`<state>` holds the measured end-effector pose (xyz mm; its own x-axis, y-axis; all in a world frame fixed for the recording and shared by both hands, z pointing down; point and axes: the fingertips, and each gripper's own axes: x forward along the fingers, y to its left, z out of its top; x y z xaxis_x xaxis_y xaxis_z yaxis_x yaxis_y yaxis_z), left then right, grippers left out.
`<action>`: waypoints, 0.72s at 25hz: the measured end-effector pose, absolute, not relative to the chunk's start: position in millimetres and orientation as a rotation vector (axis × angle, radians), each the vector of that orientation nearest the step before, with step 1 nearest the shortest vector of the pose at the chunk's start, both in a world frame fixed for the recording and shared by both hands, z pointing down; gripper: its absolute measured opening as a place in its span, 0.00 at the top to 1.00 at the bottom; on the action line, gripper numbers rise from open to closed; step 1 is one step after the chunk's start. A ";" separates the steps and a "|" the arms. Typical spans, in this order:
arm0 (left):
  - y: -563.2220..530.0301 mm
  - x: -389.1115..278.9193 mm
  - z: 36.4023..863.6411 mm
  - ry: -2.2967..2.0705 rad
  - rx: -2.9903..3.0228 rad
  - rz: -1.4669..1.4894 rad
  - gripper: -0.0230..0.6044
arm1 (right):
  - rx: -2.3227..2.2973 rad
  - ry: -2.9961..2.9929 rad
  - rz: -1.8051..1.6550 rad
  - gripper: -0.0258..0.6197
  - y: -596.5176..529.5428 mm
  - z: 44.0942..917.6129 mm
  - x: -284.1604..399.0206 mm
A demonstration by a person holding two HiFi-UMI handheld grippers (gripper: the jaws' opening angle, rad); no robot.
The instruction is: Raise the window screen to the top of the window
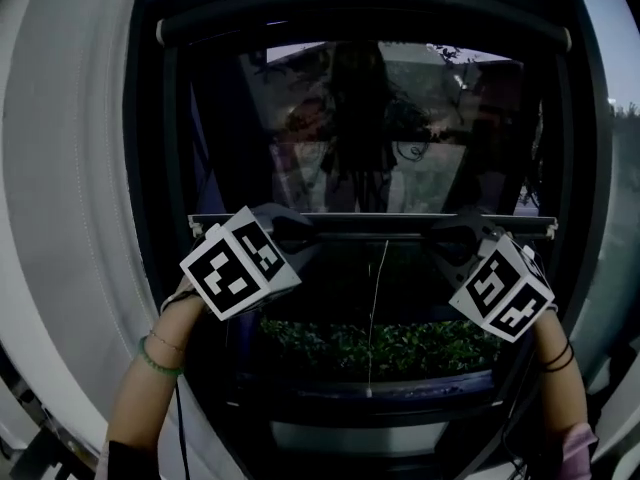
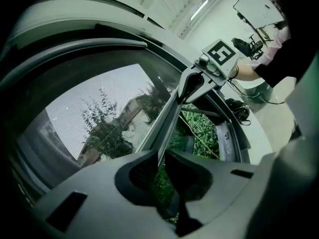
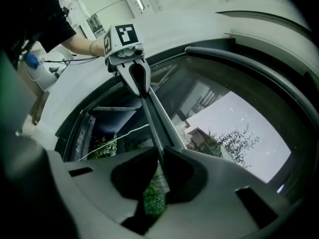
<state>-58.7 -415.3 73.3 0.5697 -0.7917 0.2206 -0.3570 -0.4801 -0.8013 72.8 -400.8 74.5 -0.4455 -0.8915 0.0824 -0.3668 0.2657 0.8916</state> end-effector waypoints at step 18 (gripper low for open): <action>-408.1 -56.4 -95.6 1.050 -1.905 -0.678 0.88 | 1.285 -1.856 -1.238 0.89 -400.4 -96.8 74.4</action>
<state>-56.4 -408.1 -95.6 0.5033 -0.8620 0.0608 -0.4096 -0.2999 -0.8615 74.4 -400.4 -96.8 -0.3840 -0.9217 -0.0552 -0.4049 0.1144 0.9072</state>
